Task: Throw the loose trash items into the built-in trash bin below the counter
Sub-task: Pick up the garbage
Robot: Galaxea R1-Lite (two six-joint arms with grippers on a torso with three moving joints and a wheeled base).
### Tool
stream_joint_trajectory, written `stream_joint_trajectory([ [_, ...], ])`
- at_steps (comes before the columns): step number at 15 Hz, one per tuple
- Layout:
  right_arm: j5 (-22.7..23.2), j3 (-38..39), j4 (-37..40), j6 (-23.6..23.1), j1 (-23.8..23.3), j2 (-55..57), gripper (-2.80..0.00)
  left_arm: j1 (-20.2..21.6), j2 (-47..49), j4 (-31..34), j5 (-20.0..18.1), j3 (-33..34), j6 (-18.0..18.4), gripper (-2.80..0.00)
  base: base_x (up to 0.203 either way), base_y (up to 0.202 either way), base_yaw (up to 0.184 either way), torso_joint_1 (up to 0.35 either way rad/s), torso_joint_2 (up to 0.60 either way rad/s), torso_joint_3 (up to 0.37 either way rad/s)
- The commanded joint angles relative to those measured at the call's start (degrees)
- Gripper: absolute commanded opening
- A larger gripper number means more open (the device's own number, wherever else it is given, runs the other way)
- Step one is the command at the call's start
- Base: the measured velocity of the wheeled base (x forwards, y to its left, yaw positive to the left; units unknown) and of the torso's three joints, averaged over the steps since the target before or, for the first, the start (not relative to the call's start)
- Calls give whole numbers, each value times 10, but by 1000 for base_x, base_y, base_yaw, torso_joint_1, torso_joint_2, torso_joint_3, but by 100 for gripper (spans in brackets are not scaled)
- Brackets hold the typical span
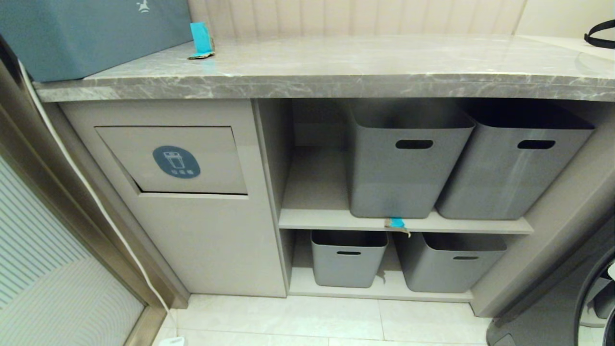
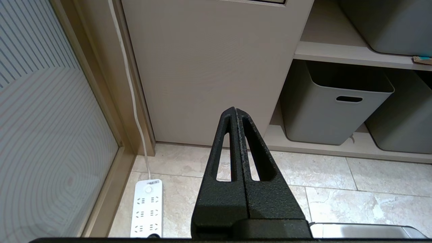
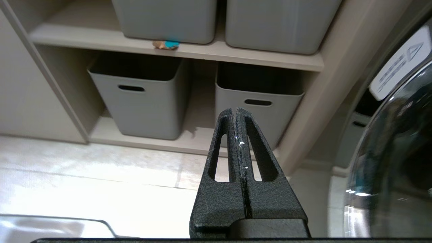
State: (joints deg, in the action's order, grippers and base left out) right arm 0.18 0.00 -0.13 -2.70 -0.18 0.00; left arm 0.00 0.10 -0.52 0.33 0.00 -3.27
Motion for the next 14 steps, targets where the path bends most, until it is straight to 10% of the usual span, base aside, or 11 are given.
stream_joint_trajectory([
  [1, -1, 1, 0, 8, 0, 0, -280, 0, 0, -1, 0, 1, -1, -280, 0, 0, 0, 0, 0, 0],
  [14, -2, 2, 0, 3, 0, 0, -280, 0, 0, 0, 0, 1, 0, -280, 0, 0, 0, 64, -206, -154],
])
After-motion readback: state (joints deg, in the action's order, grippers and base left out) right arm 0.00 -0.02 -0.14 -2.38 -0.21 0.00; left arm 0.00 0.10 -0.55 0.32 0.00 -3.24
